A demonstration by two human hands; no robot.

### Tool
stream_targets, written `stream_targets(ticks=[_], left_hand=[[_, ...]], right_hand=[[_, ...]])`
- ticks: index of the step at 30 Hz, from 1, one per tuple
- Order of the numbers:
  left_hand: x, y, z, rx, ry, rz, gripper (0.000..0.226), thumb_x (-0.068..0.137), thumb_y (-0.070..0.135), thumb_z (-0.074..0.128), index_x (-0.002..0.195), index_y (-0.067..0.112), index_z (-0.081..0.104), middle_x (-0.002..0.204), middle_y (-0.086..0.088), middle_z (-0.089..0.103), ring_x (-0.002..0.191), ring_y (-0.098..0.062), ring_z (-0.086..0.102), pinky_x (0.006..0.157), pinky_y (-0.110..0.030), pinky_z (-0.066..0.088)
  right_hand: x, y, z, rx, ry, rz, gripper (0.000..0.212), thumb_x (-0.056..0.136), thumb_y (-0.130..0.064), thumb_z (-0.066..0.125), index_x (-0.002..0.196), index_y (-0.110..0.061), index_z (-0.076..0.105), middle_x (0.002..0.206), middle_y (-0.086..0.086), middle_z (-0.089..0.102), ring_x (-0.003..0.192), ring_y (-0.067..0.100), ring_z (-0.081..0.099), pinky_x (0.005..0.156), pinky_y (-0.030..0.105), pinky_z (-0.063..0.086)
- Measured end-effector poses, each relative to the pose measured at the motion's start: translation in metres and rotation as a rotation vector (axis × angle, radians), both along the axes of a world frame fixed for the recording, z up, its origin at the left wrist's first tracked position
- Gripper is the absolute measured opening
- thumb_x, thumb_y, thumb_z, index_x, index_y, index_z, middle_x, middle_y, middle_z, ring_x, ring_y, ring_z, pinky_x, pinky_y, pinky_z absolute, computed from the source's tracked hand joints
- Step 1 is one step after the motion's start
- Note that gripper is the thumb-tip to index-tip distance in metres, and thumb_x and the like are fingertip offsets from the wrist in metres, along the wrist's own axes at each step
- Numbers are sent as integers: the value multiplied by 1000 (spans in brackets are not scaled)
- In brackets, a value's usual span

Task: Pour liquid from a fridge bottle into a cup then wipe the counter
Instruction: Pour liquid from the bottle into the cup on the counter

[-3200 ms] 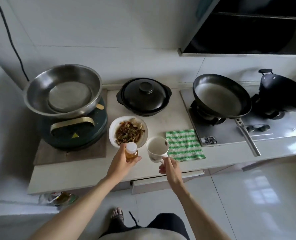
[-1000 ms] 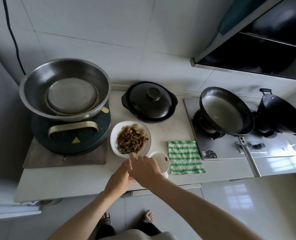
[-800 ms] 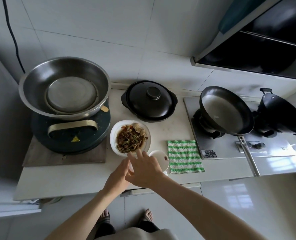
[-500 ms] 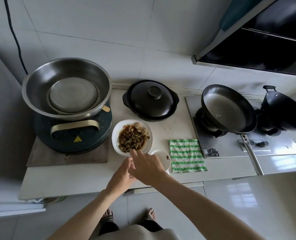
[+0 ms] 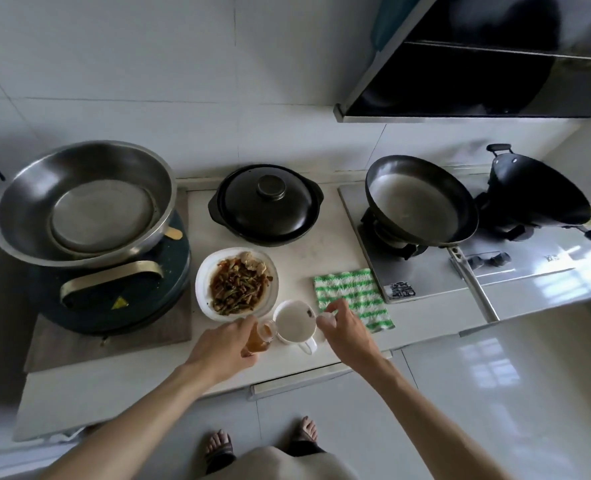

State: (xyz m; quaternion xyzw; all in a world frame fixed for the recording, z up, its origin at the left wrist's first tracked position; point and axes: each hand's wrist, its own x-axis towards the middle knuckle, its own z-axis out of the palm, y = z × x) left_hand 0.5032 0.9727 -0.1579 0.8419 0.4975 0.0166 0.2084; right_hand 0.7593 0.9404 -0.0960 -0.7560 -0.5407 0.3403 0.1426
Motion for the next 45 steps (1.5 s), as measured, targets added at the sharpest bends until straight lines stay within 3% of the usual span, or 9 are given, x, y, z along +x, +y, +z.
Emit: stream_targets(ticks=[4, 8, 14, 18, 22, 27, 38, 45], left_hand=[[10, 11, 7, 30, 59, -48, 55, 85, 48, 66, 127, 30, 36, 109, 9, 71, 81, -5, 70, 62, -28, 60], [20, 20, 17, 74, 110, -87, 51, 84, 49, 65, 123, 27, 40, 101, 10, 72, 84, -7, 70, 65, -28, 58], [34, 31, 29, 99, 203, -154, 50, 84, 49, 62, 121, 25, 40, 104, 8, 73, 92, -12, 70, 67, -29, 51], [42, 33, 35, 169, 267, -171, 65, 83, 48, 62, 136, 18, 37, 111, 3, 71, 99, -19, 69, 65, -29, 41], [44, 34, 37, 174, 305, -183, 68, 81, 48, 61, 136, 19, 36, 112, 4, 70, 101, -20, 68, 66, -30, 40], [45, 36, 38, 165, 340, -218, 56, 78, 49, 60, 123, 23, 41, 111, 5, 68, 100, -21, 67, 67, -32, 40], [45, 36, 43, 227, 386, -235, 60, 76, 45, 60, 128, 21, 42, 107, 4, 68, 96, -22, 68, 65, -30, 37], [43, 37, 45, 197, 409, -248, 58, 75, 47, 64, 125, 24, 44, 107, 5, 67, 96, -21, 65, 71, -32, 48]], right_hand=[[21, -14, -7, -41, 32, -61, 29, 83, -39, 48, 102, -18, 45, 92, 10, 66, 77, 27, 59, 69, 40, 46], [34, -26, -15, -63, 13, -59, 24, 87, -37, 53, 102, -20, 45, 99, 7, 65, 84, 29, 61, 71, 40, 48], [41, -37, -24, -8, -249, 116, 36, 95, -49, 52, 116, -22, 43, 115, 1, 57, 86, 24, 63, 67, 34, 47], [42, -37, -25, 1, -316, 186, 36, 95, -50, 49, 117, -22, 42, 112, 2, 54, 89, 24, 64, 74, 38, 53], [41, -36, -26, 9, -336, 213, 38, 96, -49, 49, 120, -20, 43, 113, 4, 53, 91, 26, 65, 74, 37, 53], [41, -35, -28, 8, -312, 219, 38, 97, -47, 49, 121, -19, 43, 113, 5, 52, 90, 26, 65, 75, 39, 55], [42, -36, -32, 15, -286, 229, 39, 95, -47, 51, 119, -18, 42, 111, 5, 51, 87, 25, 63, 71, 34, 52], [40, -35, -34, 21, -286, 231, 40, 94, -47, 52, 119, -18, 44, 110, 5, 52, 85, 27, 64, 68, 34, 49]])
